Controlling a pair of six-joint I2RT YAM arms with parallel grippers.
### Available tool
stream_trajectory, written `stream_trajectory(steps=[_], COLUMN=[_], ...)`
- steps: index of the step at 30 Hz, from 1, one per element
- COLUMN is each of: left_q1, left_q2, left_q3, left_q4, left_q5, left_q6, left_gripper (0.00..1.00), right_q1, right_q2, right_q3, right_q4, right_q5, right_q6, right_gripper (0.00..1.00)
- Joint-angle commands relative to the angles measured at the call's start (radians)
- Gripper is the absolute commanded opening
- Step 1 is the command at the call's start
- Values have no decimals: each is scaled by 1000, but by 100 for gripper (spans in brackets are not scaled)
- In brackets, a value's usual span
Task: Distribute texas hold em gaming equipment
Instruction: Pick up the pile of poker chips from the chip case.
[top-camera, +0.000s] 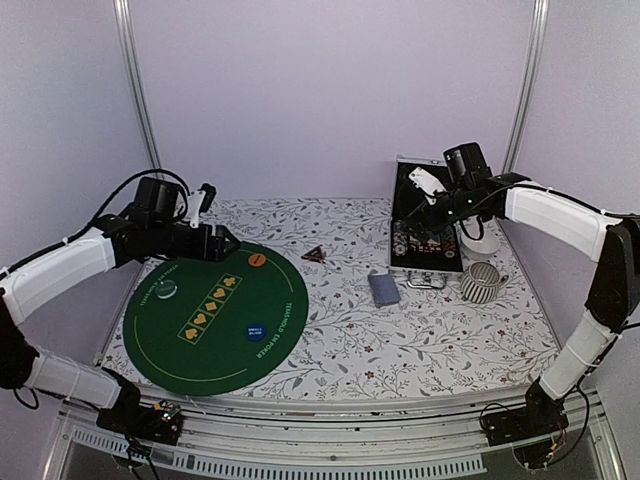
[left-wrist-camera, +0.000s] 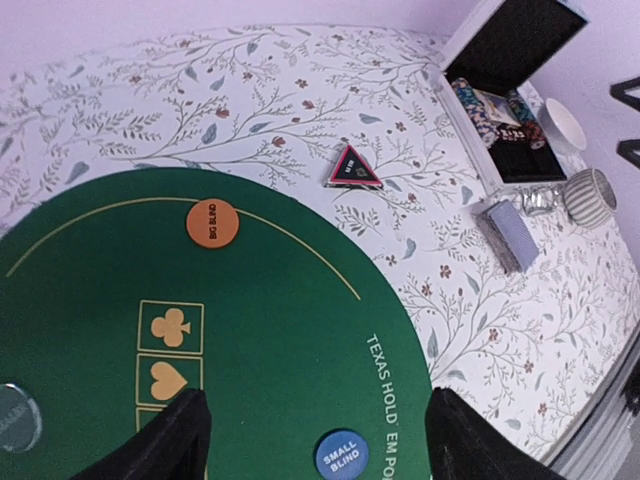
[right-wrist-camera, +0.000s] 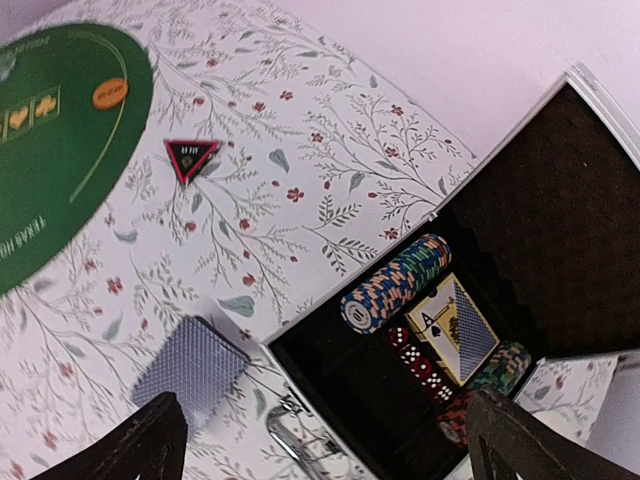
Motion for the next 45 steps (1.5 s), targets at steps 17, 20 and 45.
stream_trajectory(steps=[17, 20, 45], left_q1=[65, 117, 167], left_q2=[-79, -83, -72], left_q3=[-7, -40, -71], left_q4=[-51, -23, -4], left_q5=[-78, -37, 28], left_q6=[146, 134, 130], left_gripper=[98, 98, 98], right_q1=[-115, -115, -99], right_q2=[400, 402, 530], right_q3=[132, 96, 79], right_q4=[152, 196, 319], right_q5=[-149, -120, -42], right_q6=[-964, -984, -1012], right_gripper=[87, 85, 46])
